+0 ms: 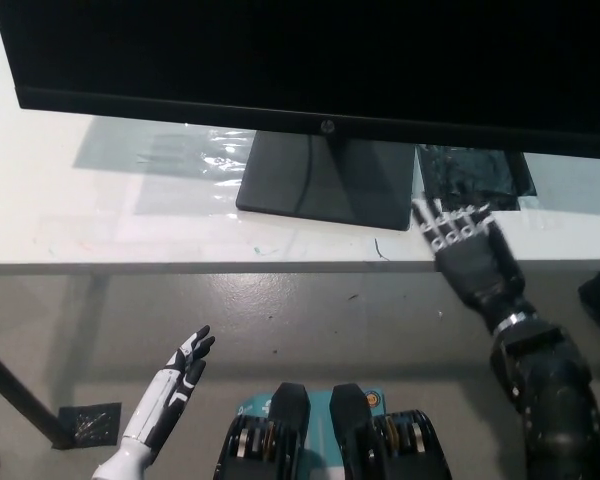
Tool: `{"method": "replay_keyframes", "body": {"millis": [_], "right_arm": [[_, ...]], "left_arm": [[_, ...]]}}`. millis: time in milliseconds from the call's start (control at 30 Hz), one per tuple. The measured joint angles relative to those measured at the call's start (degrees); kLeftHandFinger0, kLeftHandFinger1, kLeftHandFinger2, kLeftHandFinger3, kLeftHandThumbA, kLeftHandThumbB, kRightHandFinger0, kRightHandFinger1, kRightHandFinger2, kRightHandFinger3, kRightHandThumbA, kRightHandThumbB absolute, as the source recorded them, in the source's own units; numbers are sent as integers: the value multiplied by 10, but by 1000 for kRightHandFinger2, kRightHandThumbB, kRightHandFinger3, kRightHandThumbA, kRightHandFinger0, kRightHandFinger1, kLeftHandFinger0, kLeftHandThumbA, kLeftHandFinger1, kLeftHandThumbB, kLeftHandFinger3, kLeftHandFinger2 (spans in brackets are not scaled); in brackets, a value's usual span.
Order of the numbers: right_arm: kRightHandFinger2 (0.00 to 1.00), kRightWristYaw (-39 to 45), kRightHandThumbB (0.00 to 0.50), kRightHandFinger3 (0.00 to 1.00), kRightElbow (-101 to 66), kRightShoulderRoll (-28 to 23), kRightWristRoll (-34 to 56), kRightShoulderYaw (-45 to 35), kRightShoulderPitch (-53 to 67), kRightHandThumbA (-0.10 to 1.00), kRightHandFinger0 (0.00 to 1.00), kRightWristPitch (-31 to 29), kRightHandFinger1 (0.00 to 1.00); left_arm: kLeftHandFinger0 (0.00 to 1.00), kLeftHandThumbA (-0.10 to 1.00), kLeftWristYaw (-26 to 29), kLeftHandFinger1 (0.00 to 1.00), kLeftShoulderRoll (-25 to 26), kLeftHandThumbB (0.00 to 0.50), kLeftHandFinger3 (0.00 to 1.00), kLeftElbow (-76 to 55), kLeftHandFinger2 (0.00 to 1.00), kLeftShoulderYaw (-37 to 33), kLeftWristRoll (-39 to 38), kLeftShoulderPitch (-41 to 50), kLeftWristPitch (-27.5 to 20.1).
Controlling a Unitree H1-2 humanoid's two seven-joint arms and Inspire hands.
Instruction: The monitor is being placed at the center of the desk and the robot uses its right hand to grab on the right side of the monitor and tilt the angle of the montior sideways.
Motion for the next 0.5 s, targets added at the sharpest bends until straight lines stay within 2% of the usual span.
{"method": "replay_keyframes", "body": {"millis": [167,233,500], "right_arm": [[1000,0,327,1000,8,-13,-1,-25,-32,1000,1000,-3,1000],[1000,0,346,1000,8,-15,-1,-32,-41,1000,1000,-3,1000],[1000,1,318,1000,8,-16,-4,-45,-60,1000,1000,-6,1000]], "left_arm": [[1000,1000,0,1000,0,337,1000,0,1000,0,0,0,0],[1000,1000,0,1000,0,333,1000,0,1000,0,0,0,0],[1000,1000,0,1000,0,337,1000,0,1000,0,0,0,0]]}}
